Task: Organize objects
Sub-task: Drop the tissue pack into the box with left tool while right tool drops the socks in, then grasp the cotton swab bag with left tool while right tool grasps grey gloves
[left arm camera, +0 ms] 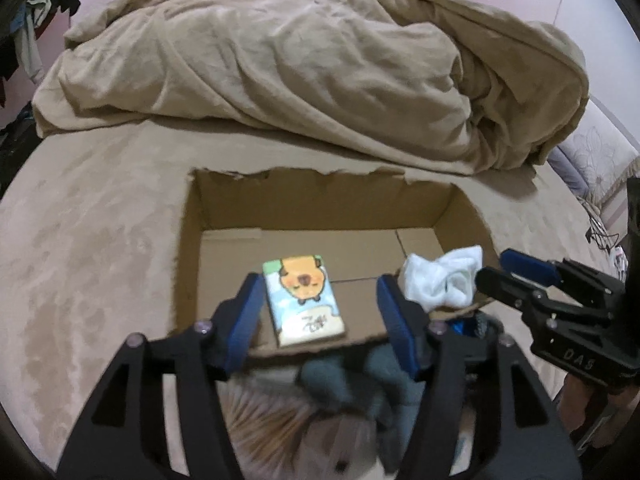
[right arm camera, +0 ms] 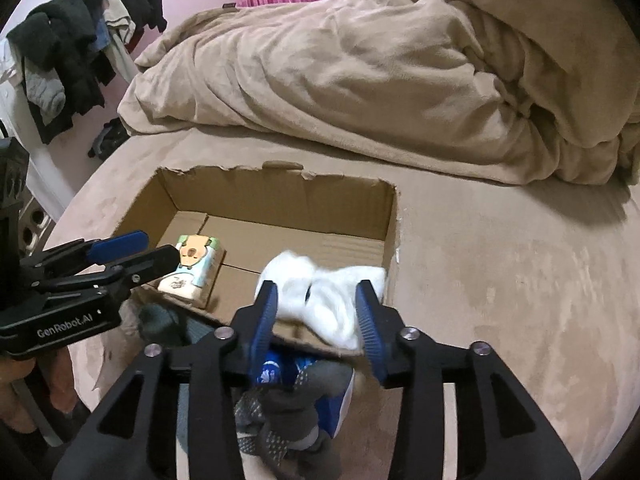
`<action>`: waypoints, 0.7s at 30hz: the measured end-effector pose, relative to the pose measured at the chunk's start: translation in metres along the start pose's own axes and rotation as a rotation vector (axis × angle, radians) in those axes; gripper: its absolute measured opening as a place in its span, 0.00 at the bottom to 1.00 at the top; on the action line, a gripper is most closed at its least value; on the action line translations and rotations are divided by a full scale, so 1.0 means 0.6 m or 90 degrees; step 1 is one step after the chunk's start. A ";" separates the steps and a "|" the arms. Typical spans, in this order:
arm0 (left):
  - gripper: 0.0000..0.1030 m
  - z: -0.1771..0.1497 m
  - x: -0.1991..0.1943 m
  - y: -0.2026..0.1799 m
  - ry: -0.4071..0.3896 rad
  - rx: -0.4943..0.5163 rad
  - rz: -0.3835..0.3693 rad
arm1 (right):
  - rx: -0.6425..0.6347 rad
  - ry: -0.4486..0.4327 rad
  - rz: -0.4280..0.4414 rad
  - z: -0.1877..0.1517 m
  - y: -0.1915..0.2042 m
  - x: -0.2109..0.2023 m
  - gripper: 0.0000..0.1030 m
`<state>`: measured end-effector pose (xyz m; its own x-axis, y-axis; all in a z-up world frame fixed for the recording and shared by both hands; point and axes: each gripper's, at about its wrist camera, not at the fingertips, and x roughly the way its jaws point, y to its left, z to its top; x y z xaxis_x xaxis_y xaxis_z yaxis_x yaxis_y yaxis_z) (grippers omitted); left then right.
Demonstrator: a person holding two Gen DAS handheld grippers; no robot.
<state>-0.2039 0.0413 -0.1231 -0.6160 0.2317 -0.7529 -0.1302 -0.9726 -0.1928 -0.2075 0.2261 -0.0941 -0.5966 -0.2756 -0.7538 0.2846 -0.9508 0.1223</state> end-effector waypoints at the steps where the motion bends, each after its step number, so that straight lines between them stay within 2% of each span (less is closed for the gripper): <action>1: 0.67 -0.003 -0.013 0.000 -0.007 -0.001 0.000 | 0.001 -0.003 -0.002 0.000 0.001 -0.005 0.51; 7: 0.68 -0.033 -0.115 -0.009 -0.040 0.024 0.008 | 0.004 -0.032 -0.009 -0.010 0.018 -0.081 0.56; 10: 0.77 -0.053 -0.166 -0.006 -0.059 0.019 0.008 | 0.006 -0.045 0.000 -0.026 0.035 -0.133 0.58; 14: 0.78 -0.076 -0.227 0.000 -0.075 0.000 0.005 | -0.003 -0.065 0.000 -0.048 0.056 -0.195 0.59; 21: 0.79 -0.126 -0.286 -0.007 -0.082 0.006 0.004 | 0.011 -0.081 -0.002 -0.095 0.072 -0.268 0.61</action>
<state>-0.0390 0.0072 -0.0409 -0.7112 0.2221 -0.6670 -0.1337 -0.9742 -0.1818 -0.0564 0.2372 -0.0043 -0.6880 -0.2873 -0.6664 0.2702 -0.9537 0.1323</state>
